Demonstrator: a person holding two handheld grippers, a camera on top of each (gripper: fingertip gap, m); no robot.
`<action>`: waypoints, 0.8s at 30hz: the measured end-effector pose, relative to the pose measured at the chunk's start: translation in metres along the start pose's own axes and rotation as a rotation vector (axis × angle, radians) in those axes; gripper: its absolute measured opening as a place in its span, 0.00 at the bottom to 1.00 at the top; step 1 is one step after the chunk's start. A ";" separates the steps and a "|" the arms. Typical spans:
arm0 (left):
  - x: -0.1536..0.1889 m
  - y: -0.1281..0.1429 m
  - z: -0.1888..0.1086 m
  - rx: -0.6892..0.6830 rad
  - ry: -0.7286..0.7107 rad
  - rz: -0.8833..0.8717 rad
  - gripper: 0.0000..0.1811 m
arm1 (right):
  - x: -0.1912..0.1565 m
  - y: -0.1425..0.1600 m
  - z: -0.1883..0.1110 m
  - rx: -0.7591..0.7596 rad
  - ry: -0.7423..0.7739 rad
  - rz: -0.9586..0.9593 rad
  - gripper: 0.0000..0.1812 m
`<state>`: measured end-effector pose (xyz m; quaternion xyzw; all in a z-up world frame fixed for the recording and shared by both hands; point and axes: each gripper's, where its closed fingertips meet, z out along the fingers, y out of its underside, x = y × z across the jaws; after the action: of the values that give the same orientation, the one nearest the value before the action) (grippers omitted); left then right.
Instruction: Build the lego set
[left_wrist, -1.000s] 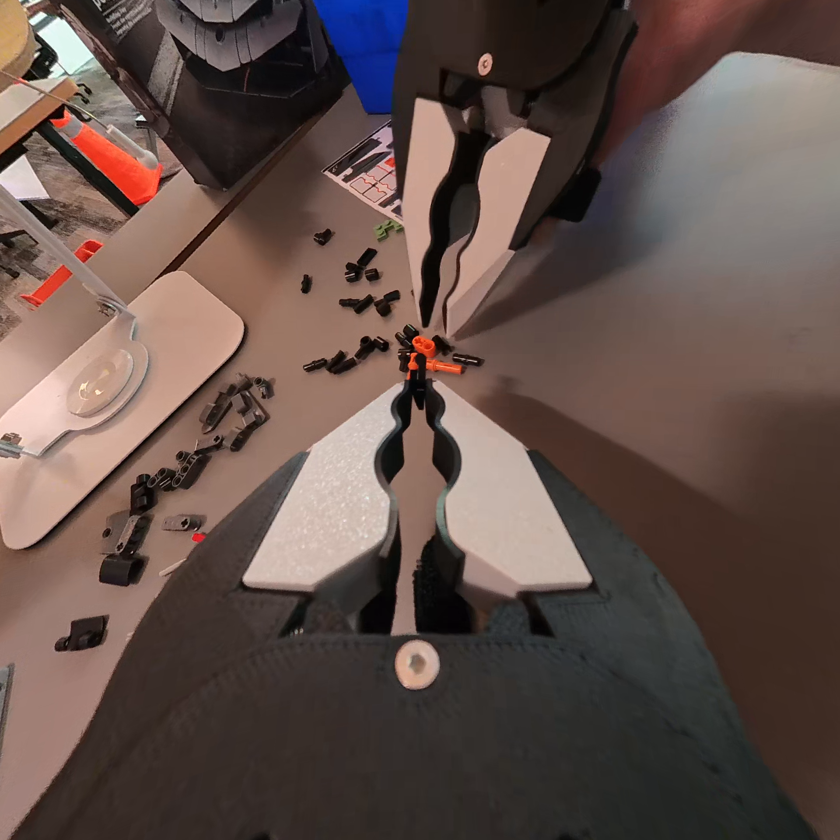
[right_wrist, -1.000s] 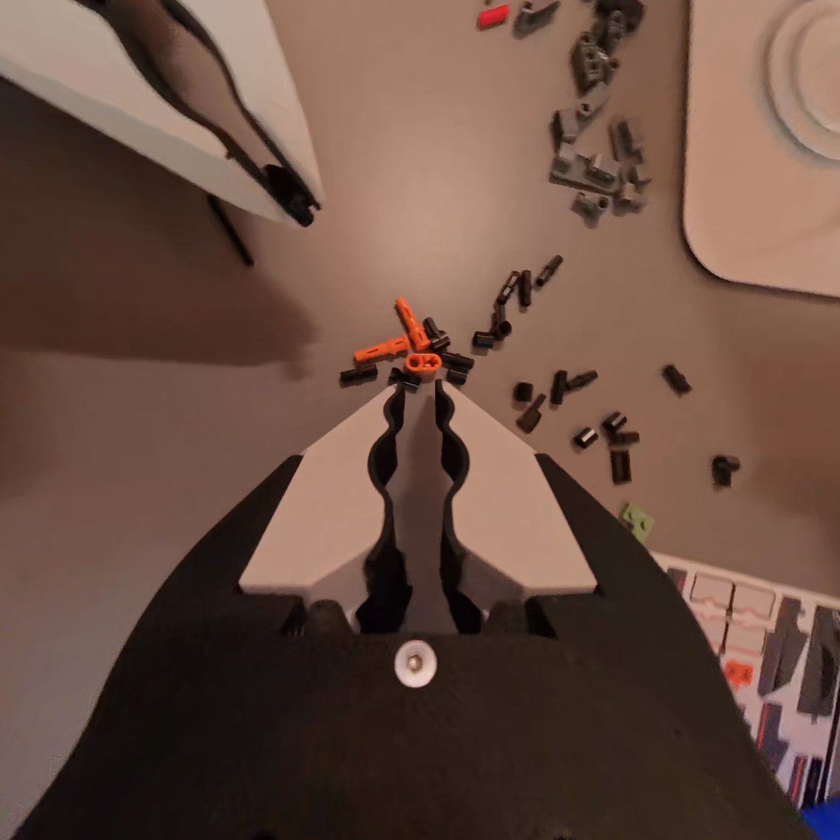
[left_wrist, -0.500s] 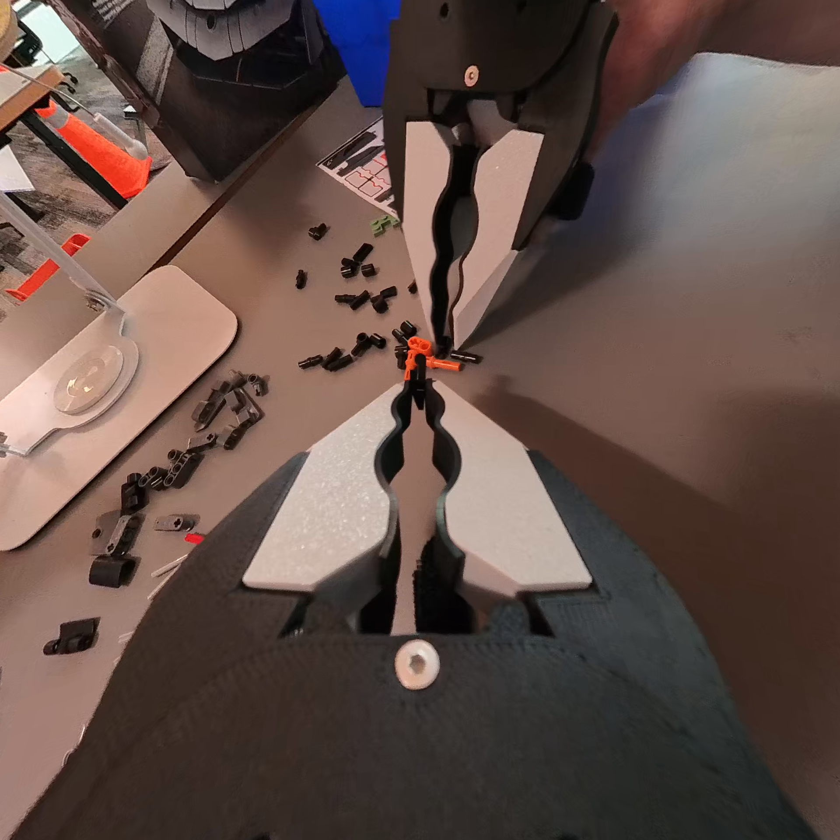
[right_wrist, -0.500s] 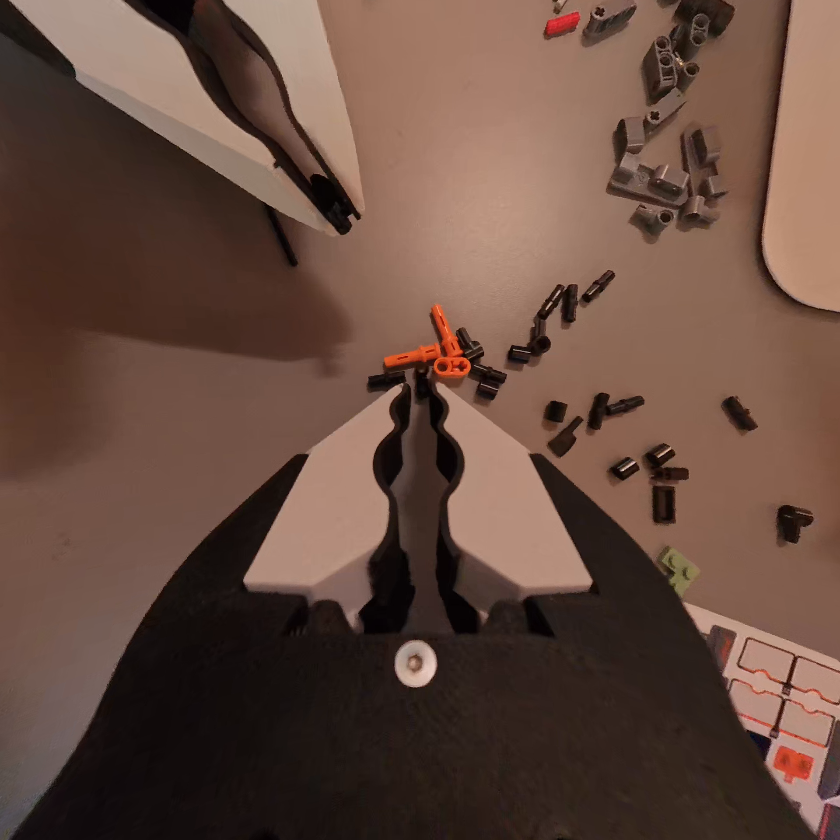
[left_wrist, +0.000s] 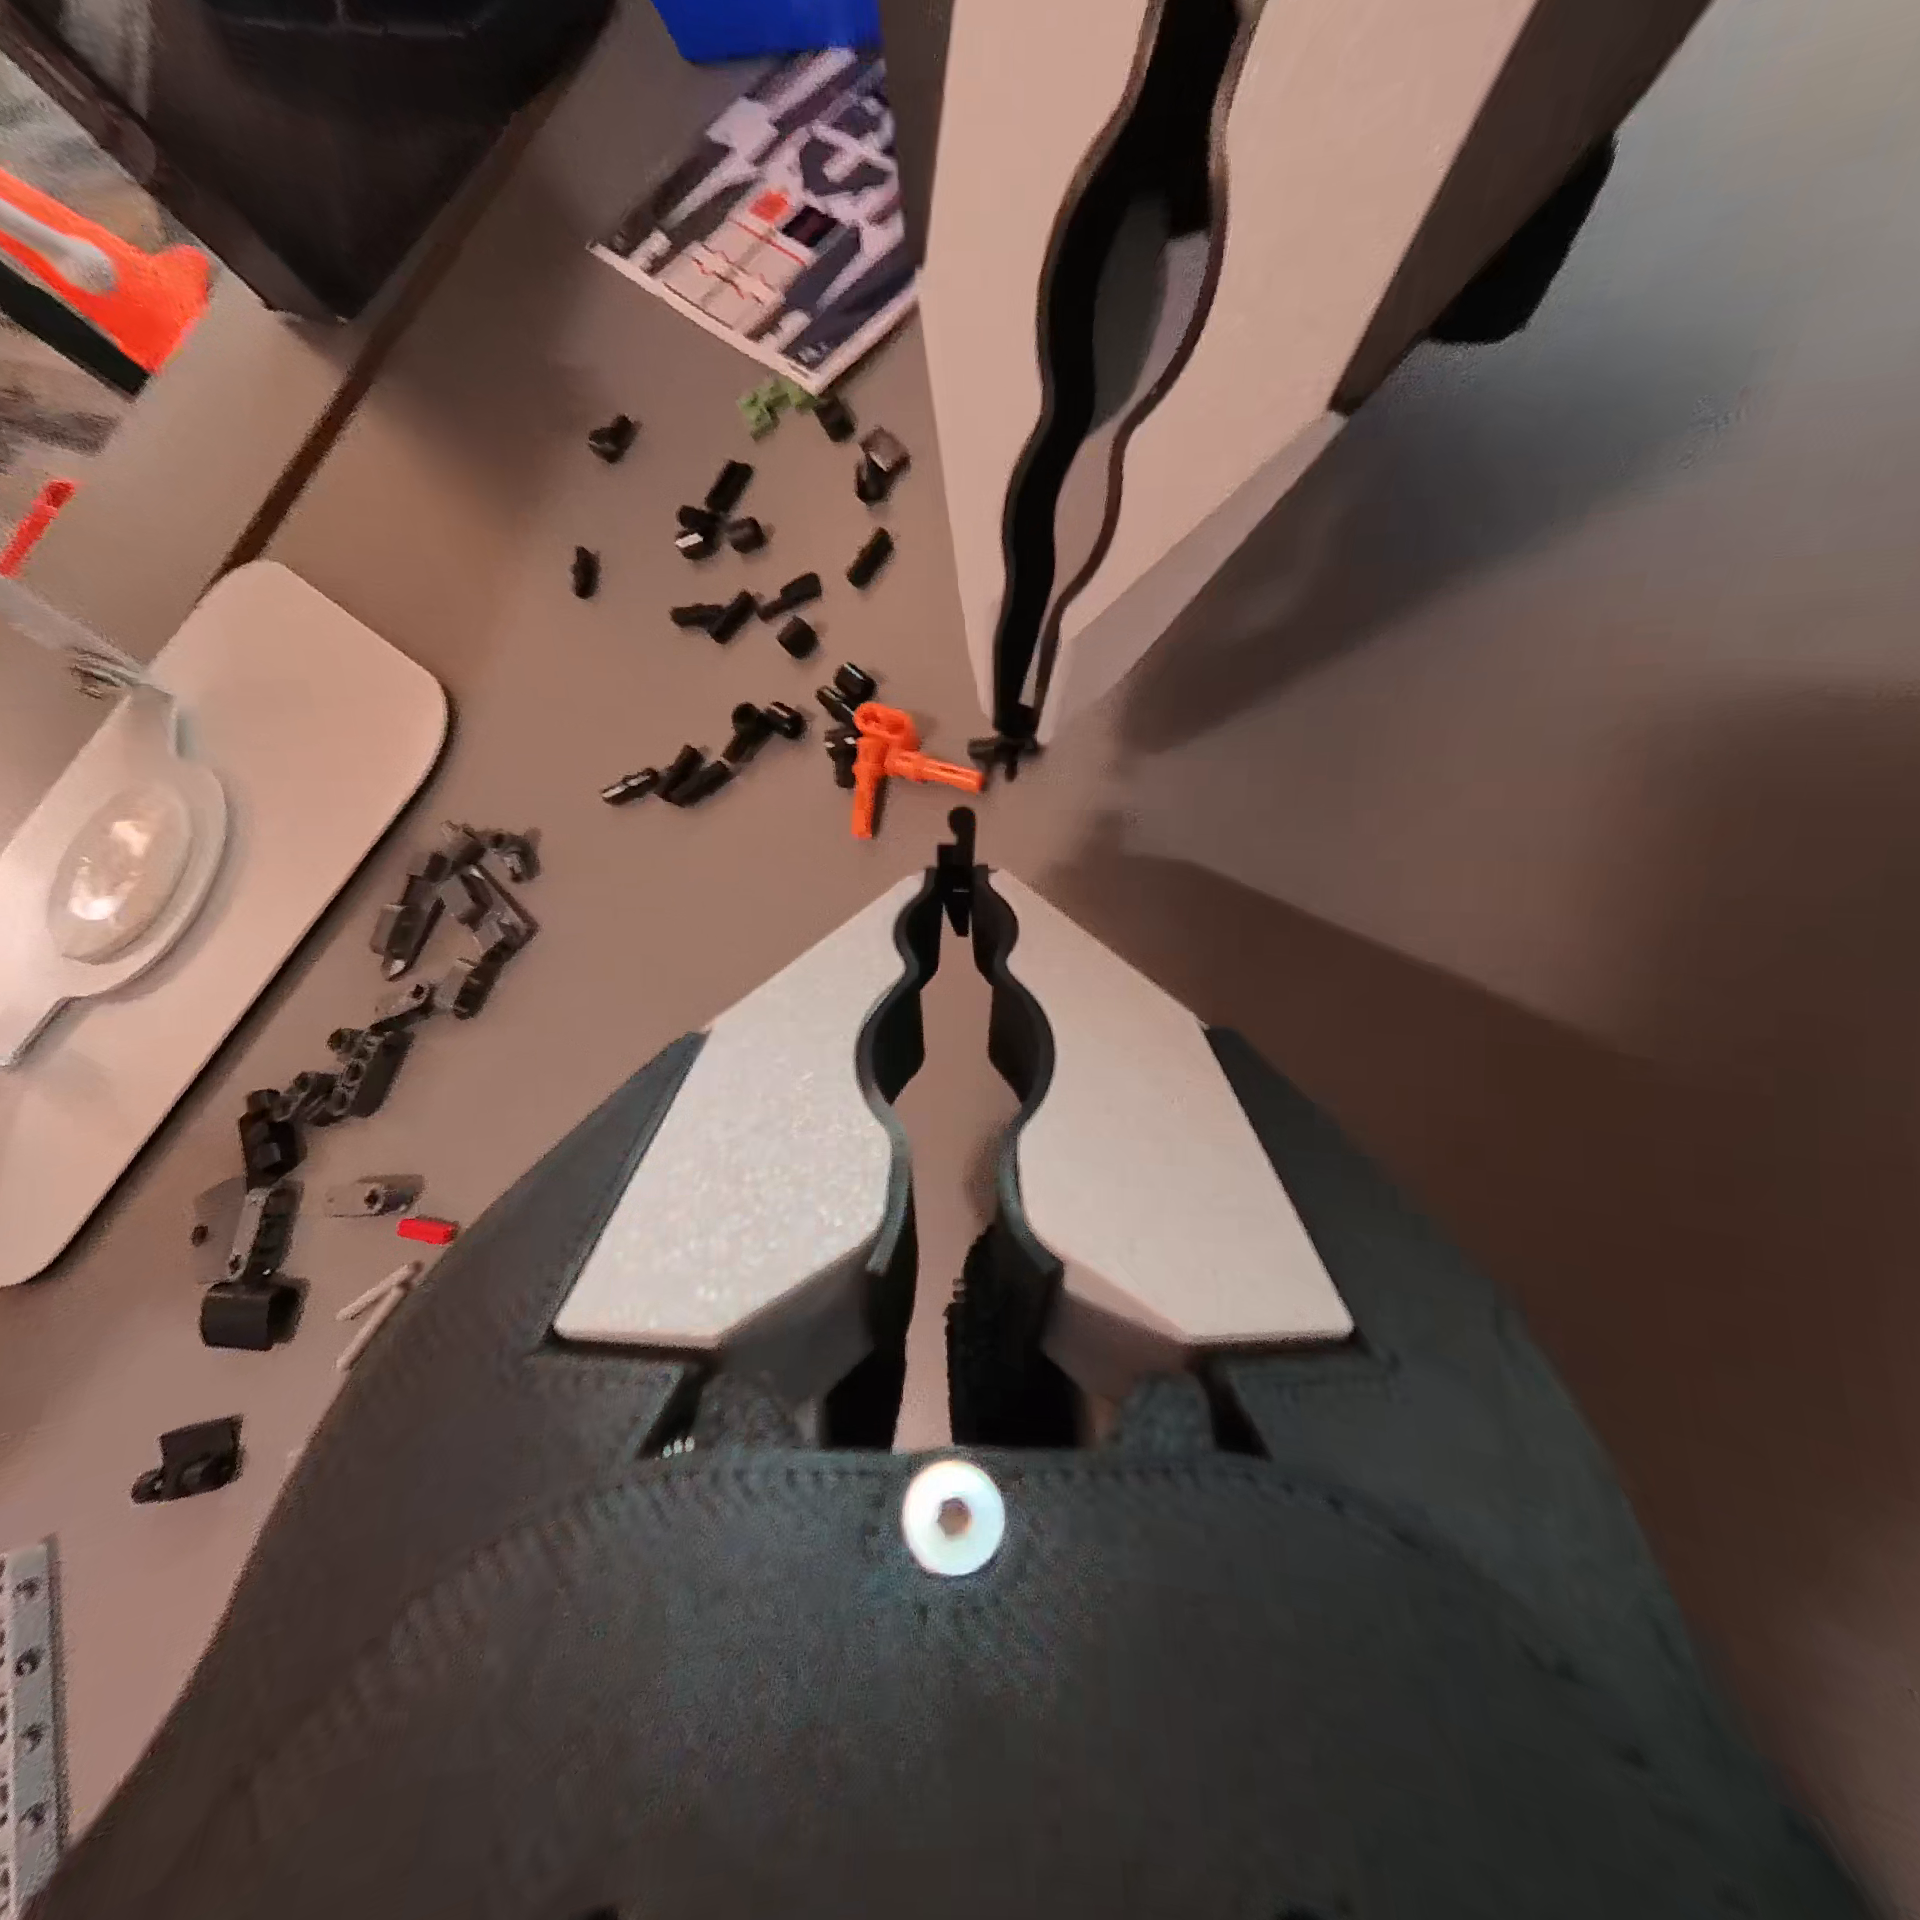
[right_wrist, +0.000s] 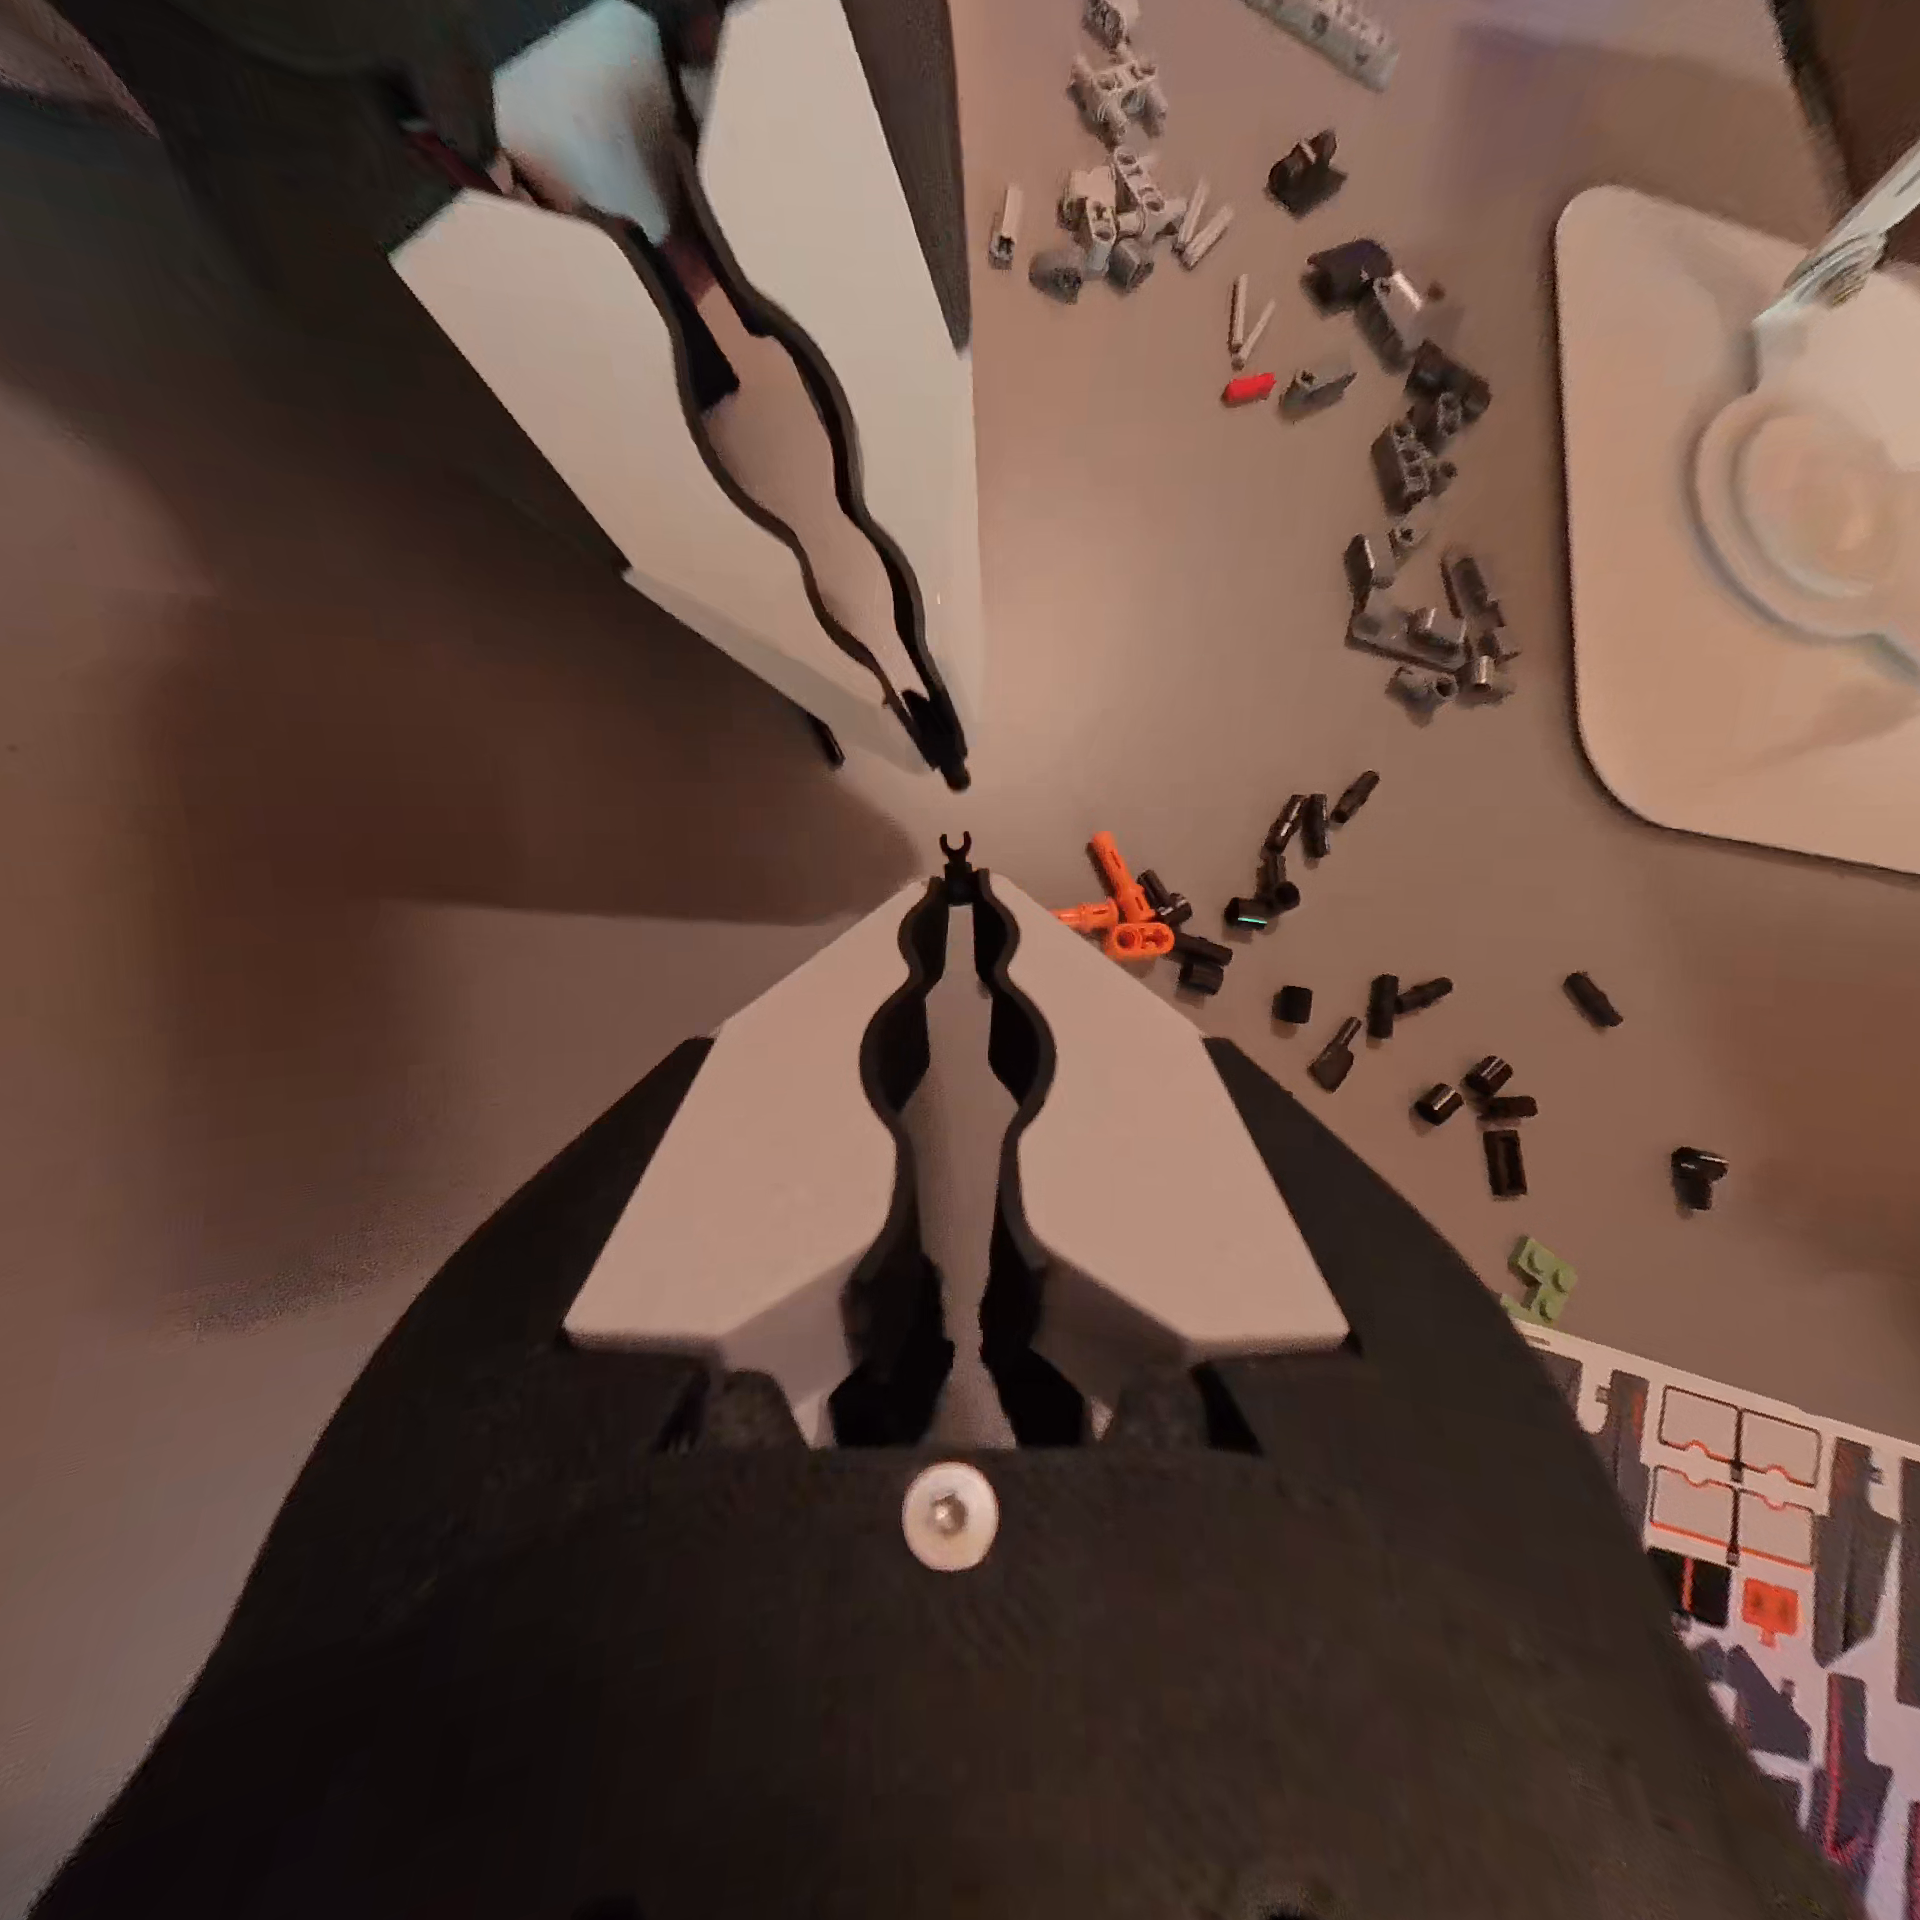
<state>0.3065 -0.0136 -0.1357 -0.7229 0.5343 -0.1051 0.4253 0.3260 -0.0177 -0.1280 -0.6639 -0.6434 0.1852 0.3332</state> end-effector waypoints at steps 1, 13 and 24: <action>0.004 0.002 0.002 -0.015 0.017 0.004 0.03 | -0.002 -0.001 0.000 -0.006 0.022 -0.007 0.01; 0.023 0.013 0.011 -0.095 0.107 0.023 0.03 | -0.016 0.009 0.010 -0.015 0.078 -0.040 0.01; 0.026 0.015 0.013 -0.109 0.128 0.025 0.03 | -0.018 0.015 0.015 -0.041 0.078 -0.050 0.01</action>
<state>0.3145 -0.0309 -0.1623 -0.7299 0.5744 -0.1167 0.3517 0.3252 -0.0321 -0.1519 -0.6609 -0.6501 0.1375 0.3489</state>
